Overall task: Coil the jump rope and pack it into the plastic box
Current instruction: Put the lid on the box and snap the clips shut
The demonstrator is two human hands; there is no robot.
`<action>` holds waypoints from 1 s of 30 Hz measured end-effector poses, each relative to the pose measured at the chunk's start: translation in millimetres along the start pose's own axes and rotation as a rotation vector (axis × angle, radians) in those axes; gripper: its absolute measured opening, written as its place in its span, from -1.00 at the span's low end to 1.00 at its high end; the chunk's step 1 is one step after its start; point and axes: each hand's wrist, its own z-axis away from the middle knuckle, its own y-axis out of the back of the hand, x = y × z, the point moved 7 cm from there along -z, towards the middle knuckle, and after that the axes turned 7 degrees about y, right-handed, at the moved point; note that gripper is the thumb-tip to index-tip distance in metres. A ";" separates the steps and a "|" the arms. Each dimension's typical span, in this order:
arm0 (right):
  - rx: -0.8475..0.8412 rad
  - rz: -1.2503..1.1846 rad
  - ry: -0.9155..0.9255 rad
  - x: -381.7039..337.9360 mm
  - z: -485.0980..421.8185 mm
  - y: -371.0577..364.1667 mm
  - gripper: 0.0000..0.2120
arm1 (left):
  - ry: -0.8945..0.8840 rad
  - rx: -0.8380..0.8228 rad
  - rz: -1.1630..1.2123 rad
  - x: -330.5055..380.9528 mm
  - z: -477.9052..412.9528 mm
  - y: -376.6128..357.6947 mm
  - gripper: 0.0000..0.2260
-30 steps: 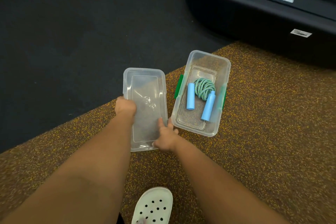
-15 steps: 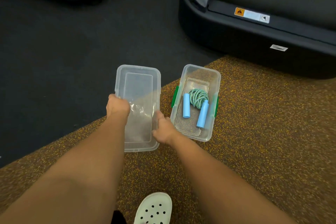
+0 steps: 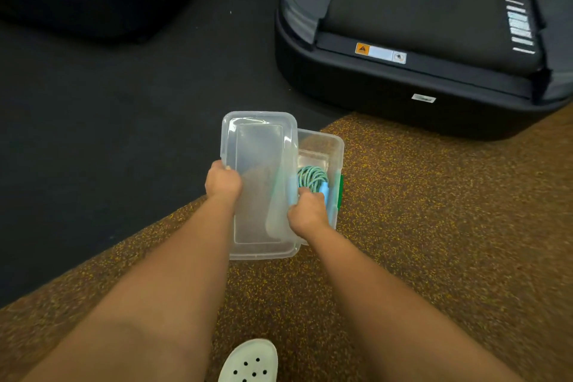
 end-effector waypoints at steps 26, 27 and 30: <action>0.090 0.045 -0.177 78.6 -40.5 36.3 -0.68 | -0.186 -0.240 -0.243 30.6 32.0 -79.9 -0.59; 0.089 0.053 -0.176 80.1 -42.2 35.1 -0.68 | -0.182 -0.244 -0.249 29.5 29.8 -82.3 -0.57; 0.094 0.079 -0.161 83.4 -46.8 33.2 -0.68 | -0.172 -0.248 -0.278 25.2 23.9 -89.7 -0.53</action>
